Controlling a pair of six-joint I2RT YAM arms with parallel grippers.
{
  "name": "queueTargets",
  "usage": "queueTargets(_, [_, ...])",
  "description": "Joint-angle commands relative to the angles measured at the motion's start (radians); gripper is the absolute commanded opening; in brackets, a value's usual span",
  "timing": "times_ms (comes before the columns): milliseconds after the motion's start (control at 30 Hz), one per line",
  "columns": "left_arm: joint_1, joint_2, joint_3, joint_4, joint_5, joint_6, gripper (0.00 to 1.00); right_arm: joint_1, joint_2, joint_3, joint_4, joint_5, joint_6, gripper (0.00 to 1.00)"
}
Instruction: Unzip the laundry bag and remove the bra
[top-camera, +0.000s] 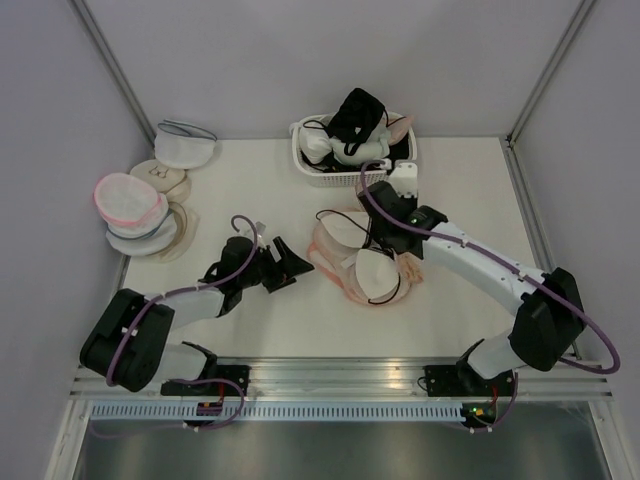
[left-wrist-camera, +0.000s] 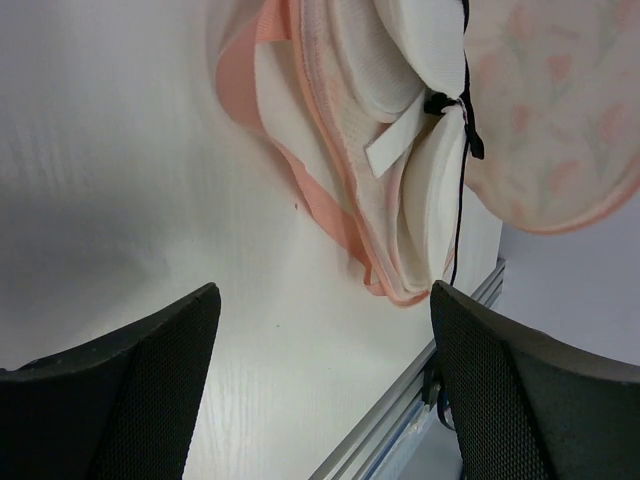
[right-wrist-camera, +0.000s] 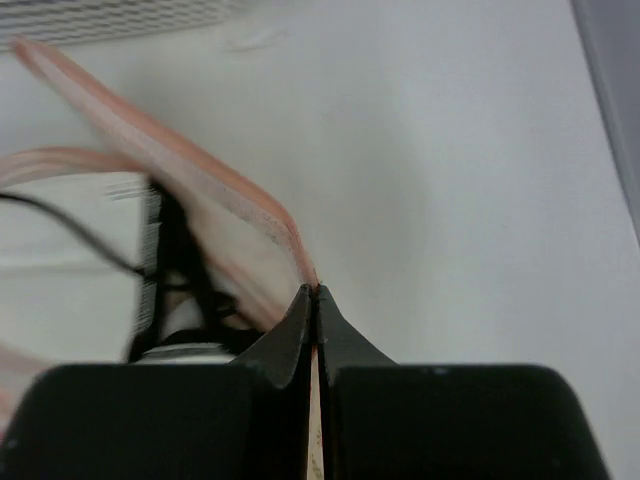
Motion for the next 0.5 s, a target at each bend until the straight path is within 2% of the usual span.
queueTargets(0, [-0.007,0.026,0.038,0.064,0.05,-0.011,0.89,-0.177,-0.026,-0.102,-0.013,0.08,0.024,0.0])
queueTargets(133, [-0.007,0.029,0.05,0.041,0.054,-0.007,0.89,-0.387,-0.02,-0.167,0.051,0.048,0.018,0.03])
queueTargets(167, [-0.007,0.028,0.05,0.034,0.054,-0.005,0.89,-0.42,-0.008,-0.176,0.065,0.022,0.006,0.09])
queueTargets(200, [-0.009,0.026,0.052,0.032,0.054,-0.004,0.89,-0.475,-0.003,-0.182,0.069,0.003,0.006,0.21])
queueTargets(233, [-0.009,0.025,0.05,0.032,0.05,-0.002,0.89,-0.489,-0.002,-0.181,0.07,-0.012,0.01,0.37])
queueTargets(300, [-0.009,0.026,0.055,0.033,0.048,-0.001,0.89,-0.494,-0.043,-0.204,0.097,-0.096,0.006,0.44])
queueTargets(333, [-0.01,0.031,0.062,0.035,0.057,0.001,0.89,-0.492,-0.073,-0.222,0.162,-0.147,-0.004,0.54])
queueTargets(467, [-0.018,0.031,0.073,0.035,0.071,0.021,0.9,-0.489,-0.227,-0.29,0.26,-0.421,-0.08,0.72])
